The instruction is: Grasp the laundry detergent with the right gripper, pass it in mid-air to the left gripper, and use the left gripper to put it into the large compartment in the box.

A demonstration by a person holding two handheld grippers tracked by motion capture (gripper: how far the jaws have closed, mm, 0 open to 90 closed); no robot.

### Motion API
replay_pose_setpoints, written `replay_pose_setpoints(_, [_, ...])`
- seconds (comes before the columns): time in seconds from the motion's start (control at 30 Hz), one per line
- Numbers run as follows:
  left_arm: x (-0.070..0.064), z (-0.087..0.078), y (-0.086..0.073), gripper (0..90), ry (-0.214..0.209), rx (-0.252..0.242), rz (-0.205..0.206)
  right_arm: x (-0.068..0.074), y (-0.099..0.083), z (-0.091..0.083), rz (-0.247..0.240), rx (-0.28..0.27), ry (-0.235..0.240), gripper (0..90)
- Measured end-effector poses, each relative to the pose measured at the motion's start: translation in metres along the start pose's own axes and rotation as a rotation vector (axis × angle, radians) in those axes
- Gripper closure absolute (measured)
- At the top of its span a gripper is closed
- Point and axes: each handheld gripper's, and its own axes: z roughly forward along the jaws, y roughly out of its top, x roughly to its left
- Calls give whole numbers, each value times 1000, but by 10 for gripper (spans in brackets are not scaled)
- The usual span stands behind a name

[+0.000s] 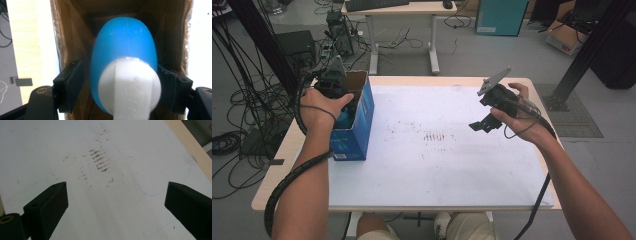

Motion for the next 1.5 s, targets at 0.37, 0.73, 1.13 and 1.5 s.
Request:
replay_pose_setpoints(0.37, [-3,-13,-6,249,1,-1,31,-1,0,0,-5,7,3,50])
replay_pose_setpoints(0.73, [-9,-37,-11,218,26,-50,94,1,2,4,7,21,4,50])
replay_pose_setpoints(1.13, [-40,-57,-6,135,-22,-107,208,-7,5,10,-14,34,8,51])
replay_pose_setpoints(1.5, [-88,-55,-4,105,-99,-137,330,-23,1,13,30,64,-2,53])
